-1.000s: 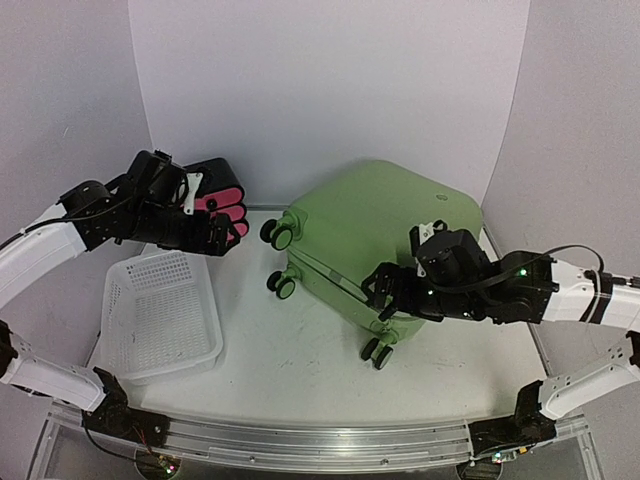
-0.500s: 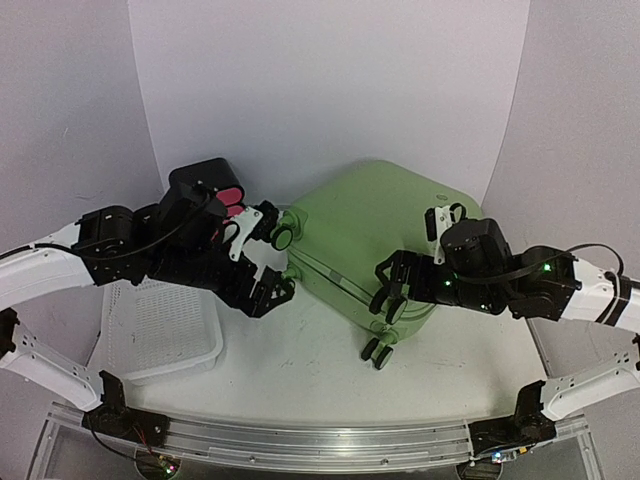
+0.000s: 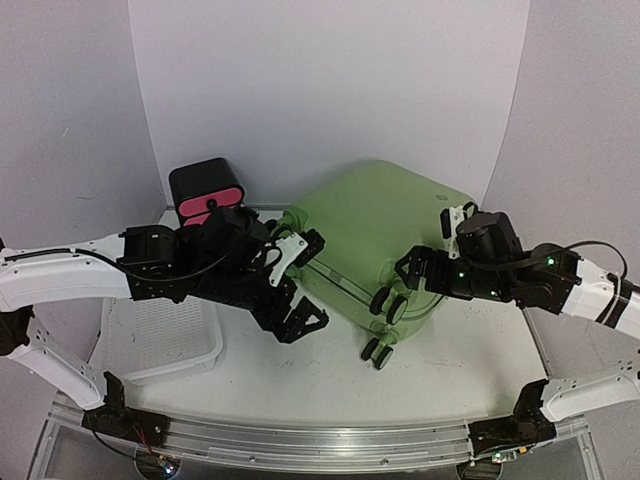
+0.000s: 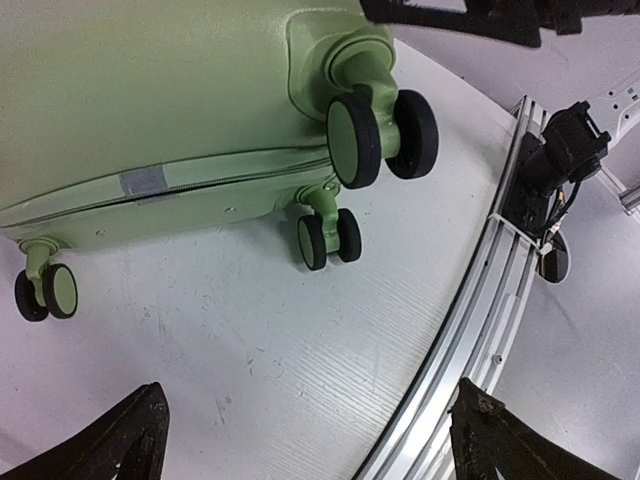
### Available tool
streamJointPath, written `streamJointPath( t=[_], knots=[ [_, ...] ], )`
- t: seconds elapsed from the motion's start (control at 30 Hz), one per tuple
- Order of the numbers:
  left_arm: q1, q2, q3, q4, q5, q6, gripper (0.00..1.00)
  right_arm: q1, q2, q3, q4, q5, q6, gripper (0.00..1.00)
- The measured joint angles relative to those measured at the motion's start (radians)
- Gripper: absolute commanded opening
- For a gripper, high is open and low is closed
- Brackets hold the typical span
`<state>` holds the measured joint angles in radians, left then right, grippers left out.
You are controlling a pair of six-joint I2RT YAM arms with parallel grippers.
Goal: Open, take out, and arrange the luggage
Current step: Pick up the wheels of luggage from the luggage.
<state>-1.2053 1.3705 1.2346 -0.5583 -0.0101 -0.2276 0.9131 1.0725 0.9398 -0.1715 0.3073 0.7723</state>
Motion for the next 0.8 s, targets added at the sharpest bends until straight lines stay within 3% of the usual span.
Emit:
streamJointPath(
  t=[0.4,0.8],
  knots=[
    [-0.029,0.054,-0.044,0.222,-0.001,0.029,0.98,0.000,-0.144,-0.239,0.118,-0.030,-0.031,0.97],
    [-0.093,0.323,0.143,0.252,-0.069,0.083,0.99,0.000,-0.343,-0.383,0.210,-0.037,-0.048,0.95]
  ],
)
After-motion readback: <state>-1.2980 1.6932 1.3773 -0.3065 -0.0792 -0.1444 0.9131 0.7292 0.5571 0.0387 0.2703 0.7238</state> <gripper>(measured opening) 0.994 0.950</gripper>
